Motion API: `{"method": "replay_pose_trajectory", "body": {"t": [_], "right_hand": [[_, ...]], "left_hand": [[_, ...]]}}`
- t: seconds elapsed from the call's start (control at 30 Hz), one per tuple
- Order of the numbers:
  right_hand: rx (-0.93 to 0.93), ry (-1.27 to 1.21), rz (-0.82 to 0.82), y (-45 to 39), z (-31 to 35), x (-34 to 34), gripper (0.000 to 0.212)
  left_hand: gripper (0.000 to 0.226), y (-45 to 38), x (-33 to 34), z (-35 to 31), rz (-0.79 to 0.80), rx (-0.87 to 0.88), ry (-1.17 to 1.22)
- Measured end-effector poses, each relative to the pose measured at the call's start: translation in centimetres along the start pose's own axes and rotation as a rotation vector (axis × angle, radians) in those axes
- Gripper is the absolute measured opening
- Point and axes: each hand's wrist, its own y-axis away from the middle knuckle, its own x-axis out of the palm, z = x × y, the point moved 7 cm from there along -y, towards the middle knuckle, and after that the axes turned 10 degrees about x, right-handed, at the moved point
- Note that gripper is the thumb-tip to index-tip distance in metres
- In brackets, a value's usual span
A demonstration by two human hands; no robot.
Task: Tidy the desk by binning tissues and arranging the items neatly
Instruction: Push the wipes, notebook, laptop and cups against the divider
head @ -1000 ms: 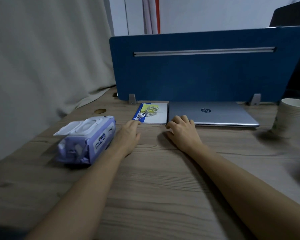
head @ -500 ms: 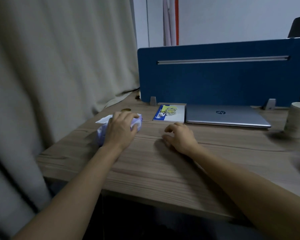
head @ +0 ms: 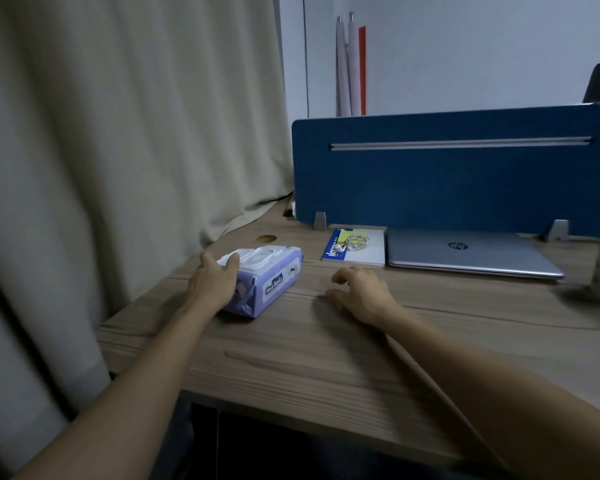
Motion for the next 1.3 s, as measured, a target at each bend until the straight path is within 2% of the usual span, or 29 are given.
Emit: {"method": "replay_pose_trajectory", "body": {"t": [0.13,0.23,0.3,0.4,0.53,0.73,0.9,1.1,1.3], "right_hand": [[0.001,-0.002,0.005,-0.1,-0.5,0.3,0.042],[-0.006,0.007,0.022,-0.2,-0.7,0.6,0.042],[-0.003,0.006,0.025,-0.3,-0.8,0.8,0.041],[-0.016,0.013,0.046,-0.2,-0.8,1.2,0.041],[-0.041,0.018,0.049,0.0,-0.8,1.5,0.041],[-0.038,0.045,0.02,-0.1,-1.4,1.9,0.04],[-0.066,0.08,0.009,-0.5,-1.3,1.8,0.042],[-0.097,0.175,-0.062,-1.7,-2.7,1.1,0.042],[-0.099,0.234,-0.099,-2.9,-3.3,0.9,0.04]], "left_hand": [[0.064,-0.2,0.2,-0.8,-0.046,0.026,0.1],[0.063,-0.1,-0.1,-2.0,-0.106,0.179,0.158],[0.065,0.2,0.3,-3.0,-0.058,0.312,0.147],[0.069,1.3,1.3,-4.2,0.07,0.502,0.053],[0.066,2.0,2.6,-5.2,0.132,0.711,-0.222],[0.055,2.3,3.5,-5.2,0.042,0.715,-0.316],[0.064,3.3,2.9,-4.8,0.022,0.707,-0.308],[0.074,4.4,2.8,-2.8,0.051,0.827,-0.358],[0.072,2.4,5.4,-3.2,0.022,0.741,-0.401]]}}
